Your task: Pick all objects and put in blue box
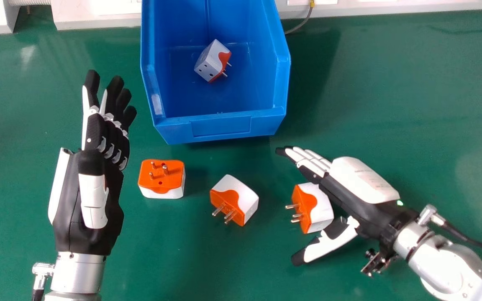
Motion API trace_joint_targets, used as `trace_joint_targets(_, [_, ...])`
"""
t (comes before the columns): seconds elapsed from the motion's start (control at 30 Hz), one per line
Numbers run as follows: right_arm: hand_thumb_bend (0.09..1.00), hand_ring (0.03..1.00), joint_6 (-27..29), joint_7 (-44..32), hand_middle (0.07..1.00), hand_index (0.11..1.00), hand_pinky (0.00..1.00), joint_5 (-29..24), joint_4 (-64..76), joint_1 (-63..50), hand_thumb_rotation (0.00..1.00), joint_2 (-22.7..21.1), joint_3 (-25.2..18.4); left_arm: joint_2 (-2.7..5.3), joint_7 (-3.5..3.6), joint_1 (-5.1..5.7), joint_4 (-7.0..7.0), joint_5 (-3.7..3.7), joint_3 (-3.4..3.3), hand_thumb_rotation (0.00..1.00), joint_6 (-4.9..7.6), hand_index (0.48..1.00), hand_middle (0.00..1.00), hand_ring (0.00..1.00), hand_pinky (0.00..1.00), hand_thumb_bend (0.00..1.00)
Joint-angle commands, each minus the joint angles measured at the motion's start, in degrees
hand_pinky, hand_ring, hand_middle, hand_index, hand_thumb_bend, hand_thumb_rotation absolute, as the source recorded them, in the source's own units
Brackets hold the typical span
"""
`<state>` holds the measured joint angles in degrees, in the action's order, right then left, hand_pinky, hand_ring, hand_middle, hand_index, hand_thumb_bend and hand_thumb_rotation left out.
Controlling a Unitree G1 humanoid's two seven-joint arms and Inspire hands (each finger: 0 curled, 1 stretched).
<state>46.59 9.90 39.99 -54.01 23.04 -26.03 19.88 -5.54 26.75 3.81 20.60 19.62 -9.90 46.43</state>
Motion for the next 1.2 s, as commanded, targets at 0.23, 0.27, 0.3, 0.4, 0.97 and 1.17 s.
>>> trace_joint_targets(0.23, [1.000,0.970,-3.8,-1.2,0.985,0.974,0.89,-0.4,-1.3,1.7,0.35,-1.8,1.5,-0.23,0.41,-0.20,-0.99,0.08,-0.05,1.00,1.26,1.000,1.00,1.00,1.00,0.90])
trace_joint_targets(0.27, [1.000,0.970,-4.1,-1.2,0.986,0.975,0.89,-0.4,-1.3,1.7,0.35,-1.8,1.5,-0.26,0.46,-0.23,-0.99,0.11,-0.08,1.00,1.24,1.000,1.00,1.00,1.00,0.90])
trace_joint_targets(0.3, [1.000,0.970,-4.5,-1.2,0.986,0.975,0.89,-0.3,-1.3,1.7,0.35,-1.8,1.6,-0.31,0.55,-0.26,-0.95,0.20,-0.14,1.00,1.21,1.000,1.00,1.00,1.00,0.90])
trace_joint_targets(0.4, [1.000,0.972,-5.1,-1.8,0.988,0.977,0.90,-0.4,-1.3,1.9,0.35,-1.9,1.6,-0.30,0.65,-0.28,-0.95,0.27,-0.18,1.00,1.11,1.000,1.00,1.00,1.00,0.90])
trace_joint_targets(0.97, [0.898,0.705,-0.2,9.9,0.752,0.763,0.64,-0.2,-3.8,2.1,0.06,-0.8,2.1,-0.28,0.81,0.21,-1.19,0.47,-0.19,1.00,0.93,1.000,1.00,1.00,1.00,0.90])
trace_joint_targets(1.17, [0.816,0.570,2.4,10.8,0.626,0.648,0.52,-1.7,-5.2,2.4,0.02,-0.3,1.9,-0.27,0.79,0.27,-1.32,0.44,-0.25,1.00,0.82,1.000,1.00,1.00,1.00,0.90])
